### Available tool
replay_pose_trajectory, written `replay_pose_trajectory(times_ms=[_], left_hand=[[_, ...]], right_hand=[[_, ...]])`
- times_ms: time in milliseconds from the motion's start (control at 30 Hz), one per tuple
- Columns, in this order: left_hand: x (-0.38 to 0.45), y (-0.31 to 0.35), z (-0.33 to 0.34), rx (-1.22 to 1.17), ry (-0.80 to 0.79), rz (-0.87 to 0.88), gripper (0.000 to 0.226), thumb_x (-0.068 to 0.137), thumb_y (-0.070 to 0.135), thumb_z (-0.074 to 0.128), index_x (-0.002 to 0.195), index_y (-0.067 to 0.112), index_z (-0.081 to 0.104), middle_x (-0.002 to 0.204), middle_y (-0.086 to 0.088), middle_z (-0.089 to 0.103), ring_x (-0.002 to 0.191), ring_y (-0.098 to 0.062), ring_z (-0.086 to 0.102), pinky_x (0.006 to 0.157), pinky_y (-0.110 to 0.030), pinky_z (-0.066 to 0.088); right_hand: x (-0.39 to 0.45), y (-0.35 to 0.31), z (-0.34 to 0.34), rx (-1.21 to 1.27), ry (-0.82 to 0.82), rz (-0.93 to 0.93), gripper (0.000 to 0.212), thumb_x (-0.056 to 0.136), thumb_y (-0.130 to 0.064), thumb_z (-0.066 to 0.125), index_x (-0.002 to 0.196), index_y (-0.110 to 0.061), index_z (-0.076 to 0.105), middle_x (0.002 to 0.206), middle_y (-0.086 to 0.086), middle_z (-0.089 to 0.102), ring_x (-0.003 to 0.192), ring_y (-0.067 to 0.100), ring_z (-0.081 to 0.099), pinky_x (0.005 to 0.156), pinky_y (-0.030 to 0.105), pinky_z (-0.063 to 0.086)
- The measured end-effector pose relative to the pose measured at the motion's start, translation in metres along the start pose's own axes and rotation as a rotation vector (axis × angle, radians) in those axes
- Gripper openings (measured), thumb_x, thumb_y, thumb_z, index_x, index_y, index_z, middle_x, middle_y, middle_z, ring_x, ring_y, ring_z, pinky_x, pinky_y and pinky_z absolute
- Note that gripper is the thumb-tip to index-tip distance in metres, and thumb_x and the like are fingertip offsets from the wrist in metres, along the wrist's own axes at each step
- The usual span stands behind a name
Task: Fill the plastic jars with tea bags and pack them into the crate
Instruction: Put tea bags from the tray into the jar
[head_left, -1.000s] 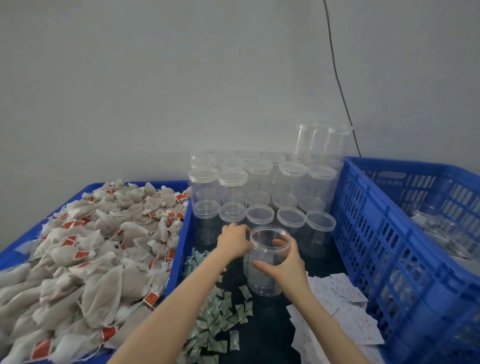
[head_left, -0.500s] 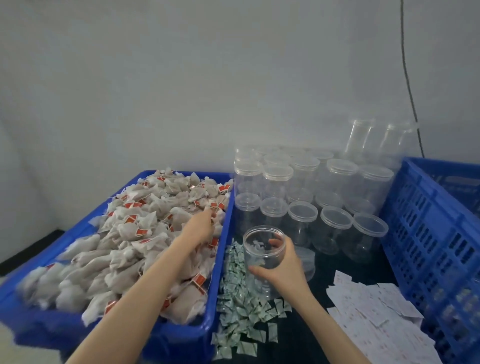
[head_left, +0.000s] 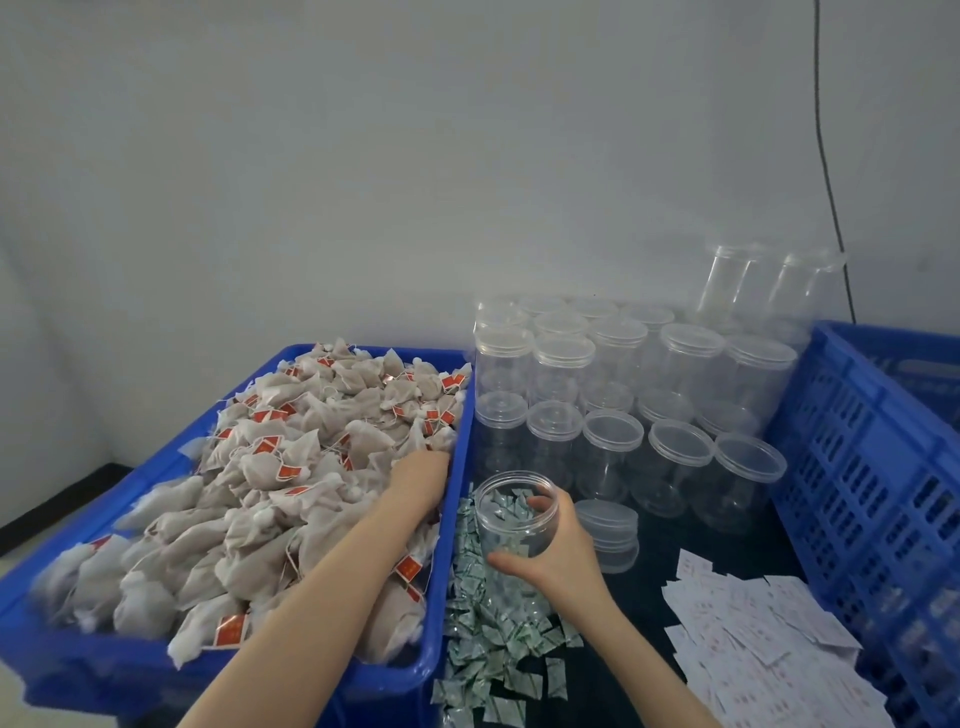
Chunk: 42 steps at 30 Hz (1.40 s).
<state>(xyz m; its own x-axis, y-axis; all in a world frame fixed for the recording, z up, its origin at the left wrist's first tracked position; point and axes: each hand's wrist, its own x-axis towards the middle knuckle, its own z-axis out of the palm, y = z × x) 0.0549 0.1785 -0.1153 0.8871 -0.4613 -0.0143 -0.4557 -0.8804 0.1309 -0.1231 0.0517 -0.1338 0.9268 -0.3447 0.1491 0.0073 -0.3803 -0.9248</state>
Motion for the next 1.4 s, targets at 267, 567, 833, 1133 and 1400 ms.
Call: replay_pose_trajectory(times_ms=[267, 567, 833, 1133, 1400], left_hand=[[-0.001, -0.001, -0.002, -0.043, 0.115, -0.048, 0.022, 0.097, 0.012, 0.041, 0.116, 0.016, 0.052, 0.128, -0.012, 0.056, 0.091, -0.021, 0.062, 0.073, -0.034, 0.053], [-0.019, 0.001, -0.041, -0.961, 0.514, -0.024, 0.011, 0.097, 0.024, 0.053, 0.105, 0.017, 0.056, 0.087, 0.004, 0.065, 0.073, -0.006, 0.064, 0.06, -0.016, 0.048], [-0.041, 0.025, -0.052, -1.365, 0.008, 0.339, 0.008, 0.09, 0.009, 0.061, 0.096, 0.015, 0.061, 0.089, 0.0, 0.074, 0.081, -0.017, 0.072, 0.065, -0.02, 0.055], [-0.039, 0.021, -0.05, -1.121, -0.063, 0.474, 0.018, 0.089, 0.005, 0.059, 0.089, 0.02, 0.068, 0.089, 0.004, 0.071, 0.085, -0.009, 0.066, 0.073, -0.019, 0.053], [0.01, -0.01, -0.005, -0.251, 0.171, -0.017, 0.047, 0.09, 0.012, 0.057, 0.135, 0.015, 0.045, 0.138, -0.005, 0.048, 0.125, -0.022, 0.046, 0.099, -0.036, 0.046]], right_hand=[[0.002, 0.0, 0.002, 0.002, 0.003, 0.013, 0.089, 0.058, -0.034, 0.093, 0.128, -0.038, 0.038, 0.117, -0.025, 0.052, 0.104, -0.015, 0.049, 0.075, 0.001, 0.039], [0.012, -0.001, 0.006, 0.031, 0.009, 0.041, 0.093, 0.058, -0.034, 0.092, 0.132, -0.037, 0.036, 0.122, -0.019, 0.051, 0.109, -0.002, 0.052, 0.079, 0.009, 0.039], [0.019, -0.006, 0.011, 0.047, 0.008, 0.04, 0.09, 0.055, -0.032, 0.092, 0.127, -0.038, 0.038, 0.117, -0.02, 0.054, 0.107, -0.003, 0.054, 0.077, 0.01, 0.042], [0.019, -0.006, 0.013, 0.031, 0.029, 0.028, 0.088, 0.056, -0.031, 0.092, 0.125, -0.039, 0.039, 0.118, -0.02, 0.053, 0.106, -0.004, 0.052, 0.076, 0.009, 0.041], [0.017, -0.002, 0.012, 0.029, 0.033, 0.042, 0.091, 0.059, -0.03, 0.092, 0.132, -0.033, 0.039, 0.124, -0.017, 0.051, 0.111, 0.003, 0.051, 0.081, 0.011, 0.037]])
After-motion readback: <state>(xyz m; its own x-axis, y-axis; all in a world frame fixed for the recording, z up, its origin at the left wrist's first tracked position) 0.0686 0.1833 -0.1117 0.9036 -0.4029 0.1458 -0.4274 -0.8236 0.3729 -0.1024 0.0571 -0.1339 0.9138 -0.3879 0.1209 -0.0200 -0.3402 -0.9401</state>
